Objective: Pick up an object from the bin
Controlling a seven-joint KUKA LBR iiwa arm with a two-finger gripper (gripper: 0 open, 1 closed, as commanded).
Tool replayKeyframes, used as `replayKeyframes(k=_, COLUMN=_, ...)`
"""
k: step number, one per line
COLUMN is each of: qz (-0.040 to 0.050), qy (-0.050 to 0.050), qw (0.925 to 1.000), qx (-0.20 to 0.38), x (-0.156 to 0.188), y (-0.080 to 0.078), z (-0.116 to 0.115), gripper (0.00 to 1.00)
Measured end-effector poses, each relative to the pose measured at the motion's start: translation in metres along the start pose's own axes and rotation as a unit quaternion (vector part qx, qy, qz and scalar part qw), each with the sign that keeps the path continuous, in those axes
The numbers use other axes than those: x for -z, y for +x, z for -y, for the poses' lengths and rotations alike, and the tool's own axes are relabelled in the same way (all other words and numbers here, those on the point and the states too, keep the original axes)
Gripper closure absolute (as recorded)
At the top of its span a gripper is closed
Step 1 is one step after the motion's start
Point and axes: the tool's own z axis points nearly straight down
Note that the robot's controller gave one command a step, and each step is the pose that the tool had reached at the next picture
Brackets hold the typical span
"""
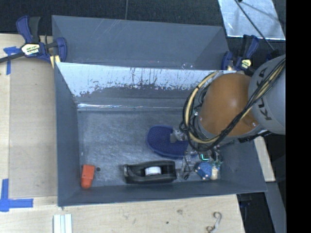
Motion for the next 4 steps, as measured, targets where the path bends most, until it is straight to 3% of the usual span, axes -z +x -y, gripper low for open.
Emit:
replayKeyframes(k=1, qz=0.0058, qy=0.000, qw=0.9989, qx=0.047, x=-0.065, y=-0.052, z=0.030, gripper=0.00)
replayKeyframes(k=2, qz=0.0103, qy=0.000, qw=0.9989, qx=0.047, x=-0.059, y=-0.054, z=0.029, gripper=1.00)
replayKeyframes(k=3, qz=0.0055, qy=0.003, qw=0.9773, qx=0.212, x=0.017, y=-0.017, z=0.139, gripper=1.00)
replayKeyframes(k=4, qz=0.0074, qy=0.003, qw=0.9790, qx=0.204, x=0.097, y=-0.006, z=0.135, gripper=1.00)
